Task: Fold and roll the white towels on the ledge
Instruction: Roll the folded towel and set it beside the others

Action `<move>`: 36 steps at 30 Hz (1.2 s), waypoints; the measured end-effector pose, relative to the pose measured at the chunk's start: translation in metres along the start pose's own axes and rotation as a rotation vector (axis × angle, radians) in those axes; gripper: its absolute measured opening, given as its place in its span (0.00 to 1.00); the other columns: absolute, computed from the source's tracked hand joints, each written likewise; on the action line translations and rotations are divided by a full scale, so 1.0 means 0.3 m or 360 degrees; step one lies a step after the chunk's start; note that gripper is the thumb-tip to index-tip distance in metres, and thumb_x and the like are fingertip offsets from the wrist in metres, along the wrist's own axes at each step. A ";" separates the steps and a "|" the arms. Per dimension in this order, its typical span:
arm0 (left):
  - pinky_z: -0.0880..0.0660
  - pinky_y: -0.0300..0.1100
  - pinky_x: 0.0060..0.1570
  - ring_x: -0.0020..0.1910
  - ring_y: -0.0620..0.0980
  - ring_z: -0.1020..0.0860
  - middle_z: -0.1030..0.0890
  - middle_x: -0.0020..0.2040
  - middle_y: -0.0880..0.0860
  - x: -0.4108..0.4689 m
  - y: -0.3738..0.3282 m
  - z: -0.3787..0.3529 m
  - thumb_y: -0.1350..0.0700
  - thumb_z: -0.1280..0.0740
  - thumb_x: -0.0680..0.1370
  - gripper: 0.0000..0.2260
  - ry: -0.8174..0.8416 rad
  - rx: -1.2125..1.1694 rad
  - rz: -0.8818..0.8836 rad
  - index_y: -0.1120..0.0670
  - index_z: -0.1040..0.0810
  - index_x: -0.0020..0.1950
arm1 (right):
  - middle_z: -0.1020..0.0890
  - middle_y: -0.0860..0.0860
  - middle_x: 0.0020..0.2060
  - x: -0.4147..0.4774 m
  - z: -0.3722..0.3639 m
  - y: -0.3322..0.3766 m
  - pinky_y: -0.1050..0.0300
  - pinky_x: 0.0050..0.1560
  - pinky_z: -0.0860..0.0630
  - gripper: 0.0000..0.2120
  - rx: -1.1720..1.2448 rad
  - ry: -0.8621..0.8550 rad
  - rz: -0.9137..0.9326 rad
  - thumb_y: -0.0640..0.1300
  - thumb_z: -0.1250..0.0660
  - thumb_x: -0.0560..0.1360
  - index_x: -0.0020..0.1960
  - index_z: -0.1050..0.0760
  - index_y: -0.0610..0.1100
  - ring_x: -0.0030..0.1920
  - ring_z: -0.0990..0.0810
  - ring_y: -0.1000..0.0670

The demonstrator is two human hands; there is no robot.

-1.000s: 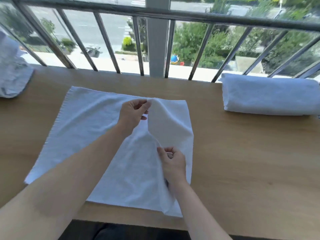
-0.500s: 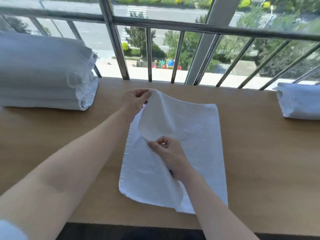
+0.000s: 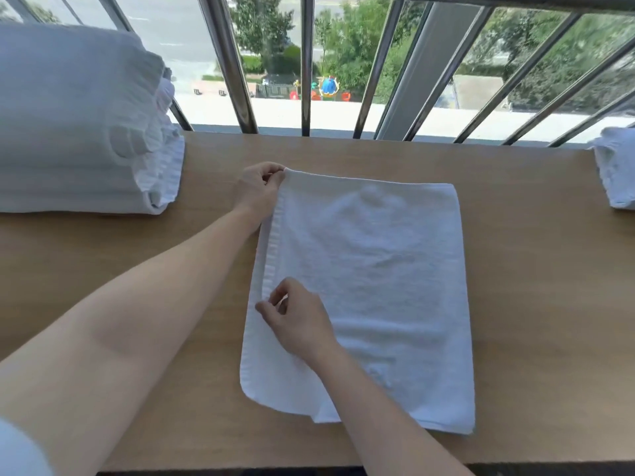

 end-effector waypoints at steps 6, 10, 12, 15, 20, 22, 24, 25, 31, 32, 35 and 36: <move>0.27 0.36 0.39 0.45 0.43 0.20 0.19 0.43 0.42 0.045 0.047 0.021 0.52 0.32 0.81 0.10 0.0057 0.0044 0.0090 0.41 0.20 0.41 | 0.16 0.55 0.34 -0.013 -0.029 0.004 0.58 0.31 0.25 0.07 0.0076 0.0360 -0.0136 0.57 0.35 0.78 0.47 0.26 0.54 0.26 0.21 0.56; 0.20 0.46 0.50 0.49 0.48 0.19 0.18 0.46 0.45 0.040 0.053 0.022 0.52 0.30 0.79 0.03 0.0046 -0.0011 0.0099 0.44 0.19 0.46 | 0.14 0.57 0.39 -0.028 -0.038 0.012 0.52 0.46 0.19 0.07 -0.0107 0.0497 -0.0027 0.54 0.39 0.80 0.50 0.23 0.55 0.36 0.18 0.57; 0.19 0.45 0.51 0.49 0.46 0.19 0.18 0.47 0.45 0.012 0.055 0.036 0.50 0.27 0.78 0.05 0.0000 -0.0080 0.0116 0.47 0.19 0.52 | 0.14 0.59 0.40 -0.036 -0.035 0.009 0.52 0.48 0.19 0.08 -0.0054 0.0498 -0.0051 0.51 0.40 0.79 0.51 0.22 0.55 0.38 0.17 0.57; 0.22 0.36 0.47 0.46 0.39 0.20 0.18 0.48 0.44 -0.072 0.063 0.059 0.49 0.24 0.75 0.15 0.0009 -0.0133 0.0117 0.50 0.21 0.58 | 0.15 0.61 0.41 -0.041 -0.029 0.005 0.54 0.44 0.19 0.08 0.0065 0.0478 -0.0101 0.49 0.41 0.78 0.50 0.23 0.55 0.38 0.16 0.58; 0.28 0.24 0.39 0.41 0.31 0.22 0.18 0.45 0.42 -0.295 0.126 0.093 0.50 0.21 0.72 0.15 0.0012 -0.0077 0.0089 0.48 0.22 0.55 | 0.15 0.55 0.42 -0.036 -0.002 0.002 0.51 0.39 0.18 0.08 0.0303 0.0367 -0.0117 0.43 0.39 0.77 0.48 0.21 0.52 0.38 0.16 0.54; 0.26 0.26 0.40 0.42 0.35 0.20 0.17 0.45 0.43 -0.382 0.157 0.105 0.51 0.21 0.71 0.16 -0.0032 -0.0077 0.0091 0.47 0.22 0.55 | 0.15 0.55 0.40 -0.023 0.033 -0.001 0.54 0.37 0.18 0.09 0.0316 0.0198 -0.0038 0.42 0.38 0.78 0.47 0.21 0.53 0.36 0.17 0.54; 0.25 0.28 0.40 0.42 0.37 0.20 0.17 0.44 0.42 -0.454 0.180 0.112 0.50 0.20 0.71 0.17 -0.0065 -0.0061 0.0141 0.45 0.23 0.55 | 0.16 0.56 0.37 -0.003 0.076 -0.010 0.59 0.37 0.23 0.10 0.0249 -0.0015 0.0056 0.42 0.37 0.78 0.47 0.21 0.56 0.35 0.19 0.57; 0.25 0.29 0.39 0.42 0.37 0.20 0.17 0.44 0.42 -0.487 0.190 0.112 0.50 0.20 0.70 0.18 -0.0068 -0.0049 0.0163 0.45 0.24 0.56 | 0.16 0.55 0.36 0.007 0.094 -0.018 0.63 0.37 0.25 0.10 0.0193 -0.0107 0.0092 0.42 0.37 0.78 0.47 0.21 0.56 0.34 0.21 0.58; 0.28 0.30 0.39 0.45 0.35 0.23 0.21 0.46 0.41 -0.610 0.203 0.108 0.48 0.20 0.68 0.19 0.0012 0.0121 0.0191 0.44 0.27 0.51 | 0.21 0.55 0.44 0.029 0.146 -0.053 0.60 0.50 0.33 0.11 -0.0538 -0.0363 0.0566 0.36 0.35 0.77 0.54 0.19 0.48 0.47 0.24 0.51; 0.29 0.30 0.38 0.45 0.35 0.23 0.21 0.46 0.41 -0.623 0.204 0.106 0.49 0.20 0.69 0.19 0.0037 0.0132 0.0206 0.44 0.27 0.51 | 0.21 0.52 0.46 0.024 0.144 -0.057 0.59 0.52 0.36 0.12 -0.0713 -0.0389 0.0679 0.35 0.34 0.75 0.54 0.18 0.47 0.50 0.24 0.48; 0.26 0.36 0.39 0.44 0.38 0.20 0.20 0.45 0.41 -0.648 0.208 0.101 0.52 0.20 0.71 0.19 0.0071 0.0059 0.0302 0.46 0.28 0.53 | 0.22 0.50 0.51 0.009 0.144 -0.071 0.56 0.56 0.39 0.17 -0.1045 -0.0451 0.0866 0.33 0.32 0.71 0.56 0.18 0.48 0.54 0.26 0.45; 0.26 0.36 0.39 0.44 0.39 0.20 0.19 0.45 0.40 -0.649 0.206 0.102 0.52 0.21 0.71 0.18 0.0069 0.0052 0.0313 0.46 0.27 0.54 | 0.21 0.50 0.53 0.002 0.151 -0.078 0.53 0.60 0.37 0.18 -0.1094 -0.0470 0.0881 0.33 0.31 0.71 0.57 0.19 0.49 0.55 0.27 0.46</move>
Point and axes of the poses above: each hand's wrist, its own x-axis towards the middle knuckle, its own z-axis out of the back of the hand, y = z × x, the point moved 2 cm from there along x, towards the middle knuckle
